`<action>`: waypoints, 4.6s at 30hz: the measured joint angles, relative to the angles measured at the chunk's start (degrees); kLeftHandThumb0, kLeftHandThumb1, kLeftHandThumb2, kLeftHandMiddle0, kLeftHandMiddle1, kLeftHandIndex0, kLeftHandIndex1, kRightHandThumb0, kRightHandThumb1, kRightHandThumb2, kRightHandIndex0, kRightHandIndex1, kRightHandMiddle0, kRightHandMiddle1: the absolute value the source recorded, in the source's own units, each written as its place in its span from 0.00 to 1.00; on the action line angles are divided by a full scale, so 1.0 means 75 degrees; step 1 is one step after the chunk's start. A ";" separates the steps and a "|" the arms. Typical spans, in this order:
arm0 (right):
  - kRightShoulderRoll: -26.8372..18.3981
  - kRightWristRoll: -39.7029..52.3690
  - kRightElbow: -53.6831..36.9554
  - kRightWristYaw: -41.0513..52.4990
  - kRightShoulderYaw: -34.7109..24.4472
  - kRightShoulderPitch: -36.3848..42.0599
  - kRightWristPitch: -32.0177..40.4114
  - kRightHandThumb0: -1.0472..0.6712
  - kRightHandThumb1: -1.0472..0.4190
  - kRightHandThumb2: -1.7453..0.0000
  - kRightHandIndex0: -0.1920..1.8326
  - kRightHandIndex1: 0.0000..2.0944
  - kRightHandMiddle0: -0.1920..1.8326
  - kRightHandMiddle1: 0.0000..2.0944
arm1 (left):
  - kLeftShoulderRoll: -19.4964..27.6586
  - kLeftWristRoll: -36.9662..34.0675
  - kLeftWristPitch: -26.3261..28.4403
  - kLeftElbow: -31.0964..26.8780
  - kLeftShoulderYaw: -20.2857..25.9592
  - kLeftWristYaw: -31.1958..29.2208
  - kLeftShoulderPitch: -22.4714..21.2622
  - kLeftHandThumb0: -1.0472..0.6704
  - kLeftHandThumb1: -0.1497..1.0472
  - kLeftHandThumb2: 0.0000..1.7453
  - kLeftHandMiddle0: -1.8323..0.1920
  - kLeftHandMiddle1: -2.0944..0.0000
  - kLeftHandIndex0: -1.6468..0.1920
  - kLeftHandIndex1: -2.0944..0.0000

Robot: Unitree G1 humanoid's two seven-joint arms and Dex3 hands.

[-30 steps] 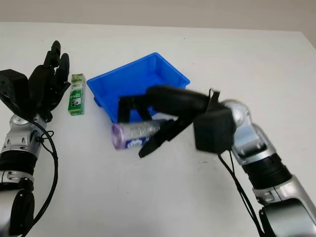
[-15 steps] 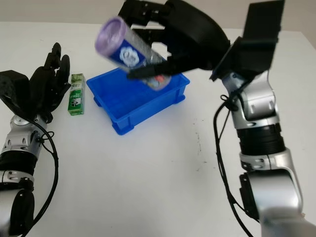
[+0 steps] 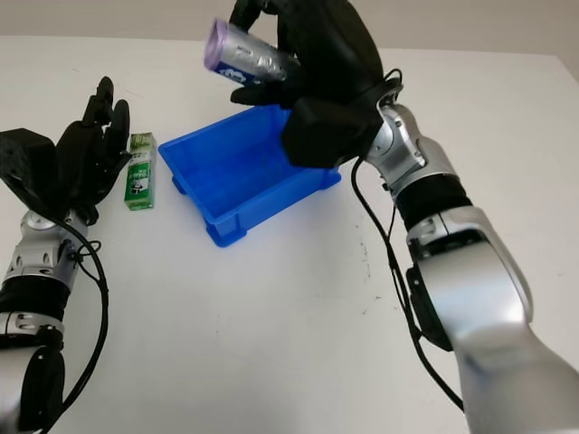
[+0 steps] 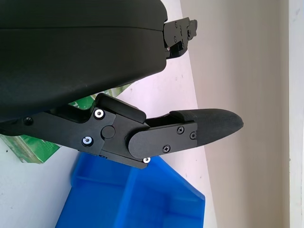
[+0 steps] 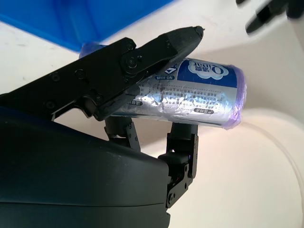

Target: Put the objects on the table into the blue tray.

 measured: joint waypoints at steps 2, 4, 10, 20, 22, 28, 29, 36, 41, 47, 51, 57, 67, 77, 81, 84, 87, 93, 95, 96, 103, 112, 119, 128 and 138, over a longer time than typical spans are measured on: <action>0.0034 -0.0032 0.0196 0.0506 0.0177 -0.0075 -0.0017 0.31 0.00 0.89 0.45 1.00 0.26 0.99 | -0.0033 0.0000 0.0000 -0.0087 0.0000 0.0045 0.0029 0.16 1.00 0.35 1.00 1.00 1.00 1.00; 0.0046 -0.0026 0.0333 0.1123 0.0281 -0.0134 0.0031 0.25 0.00 0.88 0.33 0.96 0.20 0.92 | -0.0062 0.0003 0.0001 -0.0154 -0.0001 0.0073 0.0060 0.16 1.00 0.35 1.00 1.00 1.00 1.00; -0.0140 -0.0025 0.0332 0.3701 0.0626 -0.0454 0.0502 0.11 0.00 0.77 0.01 0.03 0.01 0.09 | -0.0061 0.0045 0.0002 -0.0207 -0.0004 0.0187 0.0183 0.16 1.00 0.35 1.00 1.00 1.00 1.00; -0.0404 0.0360 -0.0100 0.3917 0.0395 -0.0464 0.0558 0.09 0.00 0.69 0.00 0.00 0.01 0.01 | -0.0060 0.0048 -0.0001 -0.0200 -0.0005 0.0200 0.0186 0.16 1.00 0.34 1.00 1.00 1.00 1.00; -0.0414 0.0700 -0.0116 0.3950 0.0149 -0.0454 0.0557 0.10 0.00 0.68 0.00 0.00 0.01 0.01 | -0.0060 0.0043 0.0000 -0.0197 -0.0004 0.0180 0.0186 0.16 1.00 0.34 1.00 1.00 1.00 1.00; -0.0473 0.1582 -0.0264 0.4061 -0.0511 -0.0141 0.0554 0.10 0.00 0.63 0.01 0.02 0.02 0.02 | -0.0048 0.0017 0.0001 -0.0194 0.0002 0.0090 0.0185 0.15 1.00 0.34 1.00 1.00 1.00 1.00; -0.0481 0.1803 -0.0297 0.4125 -0.0689 -0.0054 0.0554 0.10 0.00 0.63 0.02 0.02 0.02 0.02 | -0.0040 0.0017 0.0006 -0.0194 0.0002 0.0080 0.0185 0.15 1.00 0.35 1.00 1.00 1.00 1.00; -0.0582 0.3036 -0.0767 0.4432 -0.1702 0.0426 0.1541 0.13 0.00 0.62 0.01 0.02 0.02 0.02 | 0.0127 0.0017 0.0061 -0.0194 0.0004 -0.0021 0.0181 0.15 1.00 0.34 1.00 1.00 1.00 1.00; -0.0580 0.3744 -0.0873 0.4585 -0.2294 0.0903 0.2475 0.16 0.00 0.60 0.00 0.00 0.00 0.00 | 0.0210 0.0016 0.0064 -0.0190 0.0025 -0.0090 0.0144 0.15 1.00 0.33 1.00 1.00 1.00 1.00; -0.0593 0.4067 -0.0986 0.4791 -0.2598 0.1422 0.3349 0.18 0.00 0.57 0.00 0.00 0.00 0.00 | 0.0387 0.0046 0.0104 -0.0177 0.0024 -0.0208 0.0106 0.15 1.00 0.34 1.00 1.00 1.00 1.00; -0.0584 0.4181 -0.1084 0.4789 -0.2699 0.1742 0.3680 0.20 0.00 0.57 0.00 0.00 0.00 0.00 | 0.0533 0.0158 0.0216 -0.0172 0.0002 -0.0231 0.0042 0.15 1.00 0.34 1.00 1.00 1.00 1.00; -0.0537 0.4389 -0.1287 0.4724 -0.2882 0.2016 0.3977 0.20 0.00 0.57 0.00 0.00 0.00 0.00 | 0.0807 0.0292 0.0355 -0.0171 -0.0023 -0.0356 0.0025 0.17 1.00 0.34 1.00 1.00 1.00 1.00; -0.0470 0.4362 -0.1503 0.4713 -0.2850 0.2193 0.4119 0.20 0.00 0.57 0.00 0.00 0.00 0.00 | 0.2008 0.0992 0.0387 0.0680 -0.0437 -0.1145 -0.0898 0.24 1.00 0.15 0.73 0.94 0.76 0.92; -0.0442 0.4410 -0.1654 0.4835 -0.2855 0.2226 0.4170 0.20 0.00 0.56 0.00 0.00 0.00 0.00 | 0.3074 0.3694 -0.0561 0.1319 -0.2258 -0.0347 -0.2236 0.36 0.89 0.02 0.72 0.99 0.77 0.97; -0.0442 0.4422 -0.1733 0.4907 -0.2859 0.2283 0.4170 0.21 0.00 0.55 0.00 0.00 0.00 0.00 | 0.3426 0.5045 -0.1612 0.1394 -0.3230 0.0030 -0.2316 0.38 0.82 0.02 0.82 0.99 0.81 0.99; -0.0442 0.4424 -0.1741 0.4931 -0.2860 0.2331 0.4182 0.21 0.00 0.55 0.00 0.00 0.00 0.00 | 0.3776 0.6236 -0.2402 0.1411 -0.4019 0.0521 -0.2461 0.40 0.80 0.02 0.84 0.99 0.84 0.99; -0.0444 0.4423 -0.1770 0.4923 -0.2865 0.2370 0.4269 0.19 0.00 0.56 0.00 0.00 0.00 0.00 | 0.4039 0.7273 -0.2967 0.1490 -0.4661 0.1205 -0.2687 0.41 0.78 0.02 0.84 0.98 0.84 0.99; -0.0444 0.4416 -0.1781 0.4919 -0.2868 0.2419 0.4338 0.19 0.00 0.56 0.00 0.00 0.00 0.00 | 0.4202 0.8875 -0.3930 0.2095 -0.5803 0.2971 -0.3274 0.39 0.73 0.02 0.83 0.98 0.85 0.99; -0.0444 0.4427 -0.1781 0.4899 -0.2885 0.2428 0.4368 0.20 0.00 0.57 0.00 0.00 0.00 0.00 | 0.4225 0.9345 -0.4093 0.2369 -0.6149 0.3591 -0.3499 0.39 0.73 0.03 0.84 0.98 0.87 0.99; -0.0444 0.4427 -0.1781 0.4874 -0.2889 0.2431 0.4377 0.20 0.00 0.57 0.00 0.00 0.00 0.00 | 0.4232 0.9560 -0.4152 0.2507 -0.6313 0.3859 -0.3617 0.39 0.74 0.03 0.85 0.98 0.87 0.99; -0.0443 0.4387 -0.1781 0.4787 -0.2881 0.2449 0.4410 0.21 0.00 0.56 0.00 0.00 0.00 0.00 | 0.4250 1.1132 -0.4138 0.3203 -0.7638 0.5928 -0.4330 0.35 0.75 0.03 0.87 0.98 0.88 0.98; -0.0443 0.4348 -0.1785 0.4775 -0.2875 0.2451 0.4478 0.21 0.00 0.56 0.00 0.00 0.00 0.00 | 0.3940 1.2355 -0.3736 0.3806 -0.8969 0.7352 -0.5262 0.56 0.98 0.05 0.85 0.97 0.85 0.97; -0.0445 0.4405 -0.1937 0.4933 -0.2884 0.2509 0.4543 0.23 0.00 0.54 0.00 0.00 0.00 0.00 | 0.3525 1.2662 -0.3501 0.4188 -0.9634 0.7574 -0.5463 0.45 0.97 0.04 0.85 0.97 0.85 0.97; -0.0534 0.4344 -0.2287 0.4956 -0.2880 0.2745 0.4563 0.23 0.00 0.55 0.00 0.00 0.00 0.00 | 0.3185 1.2633 -0.3254 0.4554 -1.0052 0.7427 -0.5465 0.42 0.94 0.03 0.86 0.97 0.86 0.98; -0.0585 0.4359 -0.3023 0.4983 -0.2889 0.2965 0.5086 0.23 0.00 0.55 0.00 0.00 0.00 0.00 | 0.2960 1.2259 -0.3181 0.4647 -1.0143 0.7512 -0.5315 0.46 1.00 0.06 0.84 0.97 0.85 0.98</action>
